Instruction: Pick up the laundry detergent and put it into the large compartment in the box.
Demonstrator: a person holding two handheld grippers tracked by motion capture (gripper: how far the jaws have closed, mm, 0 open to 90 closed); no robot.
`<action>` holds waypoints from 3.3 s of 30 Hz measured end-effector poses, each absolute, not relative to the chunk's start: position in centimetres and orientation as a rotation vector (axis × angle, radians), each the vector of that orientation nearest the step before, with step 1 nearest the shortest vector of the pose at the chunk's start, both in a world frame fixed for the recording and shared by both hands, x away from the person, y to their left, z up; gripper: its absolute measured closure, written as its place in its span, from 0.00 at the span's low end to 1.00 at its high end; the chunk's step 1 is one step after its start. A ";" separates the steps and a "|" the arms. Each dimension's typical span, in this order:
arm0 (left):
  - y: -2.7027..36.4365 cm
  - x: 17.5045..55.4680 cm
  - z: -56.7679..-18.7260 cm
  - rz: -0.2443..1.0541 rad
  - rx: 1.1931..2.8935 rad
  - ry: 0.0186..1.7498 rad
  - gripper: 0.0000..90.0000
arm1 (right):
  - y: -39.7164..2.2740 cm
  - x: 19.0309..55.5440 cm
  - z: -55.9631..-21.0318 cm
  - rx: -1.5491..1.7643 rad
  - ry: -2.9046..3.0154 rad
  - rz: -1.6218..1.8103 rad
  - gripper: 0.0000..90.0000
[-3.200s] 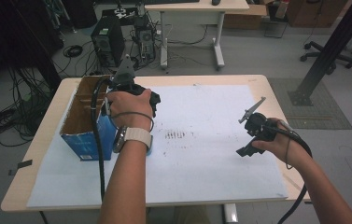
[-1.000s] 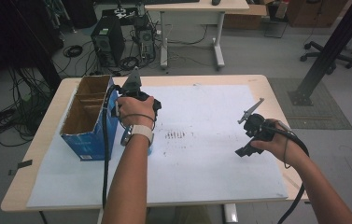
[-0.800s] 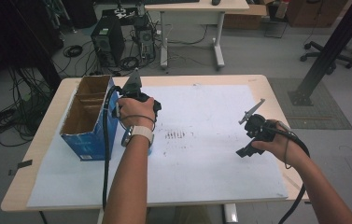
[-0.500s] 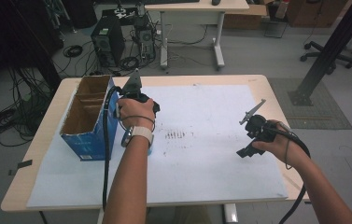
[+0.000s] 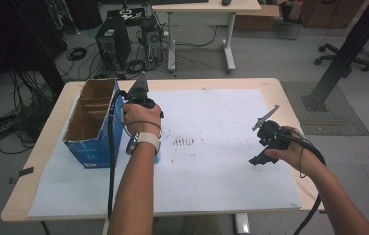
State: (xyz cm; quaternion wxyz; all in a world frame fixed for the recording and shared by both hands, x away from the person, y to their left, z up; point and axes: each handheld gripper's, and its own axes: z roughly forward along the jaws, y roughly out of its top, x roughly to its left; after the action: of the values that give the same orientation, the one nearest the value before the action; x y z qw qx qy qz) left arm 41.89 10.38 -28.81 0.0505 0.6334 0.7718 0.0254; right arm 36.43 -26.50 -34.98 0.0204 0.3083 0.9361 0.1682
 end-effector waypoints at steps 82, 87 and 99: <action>10.5 39.1 -20.6 0.110 2.004 2.261 0.42 | -26.3 35.4 -33.8 0.946 2.877 0.552 0.11; 10.6 38.9 -19.7 0.122 2.021 2.251 0.42 | -26.2 35.4 -33.8 0.943 2.878 0.550 0.11; 10.9 38.6 -17.6 0.128 2.034 2.204 0.42 | -26.1 35.4 -33.5 0.938 2.874 0.553 0.11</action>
State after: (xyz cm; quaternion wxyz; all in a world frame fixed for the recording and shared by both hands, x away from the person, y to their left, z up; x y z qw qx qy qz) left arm 38.59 10.91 -17.59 0.0697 0.6760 0.7323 0.0426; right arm 35.42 -26.08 -33.48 0.0339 0.3051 0.9346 0.1799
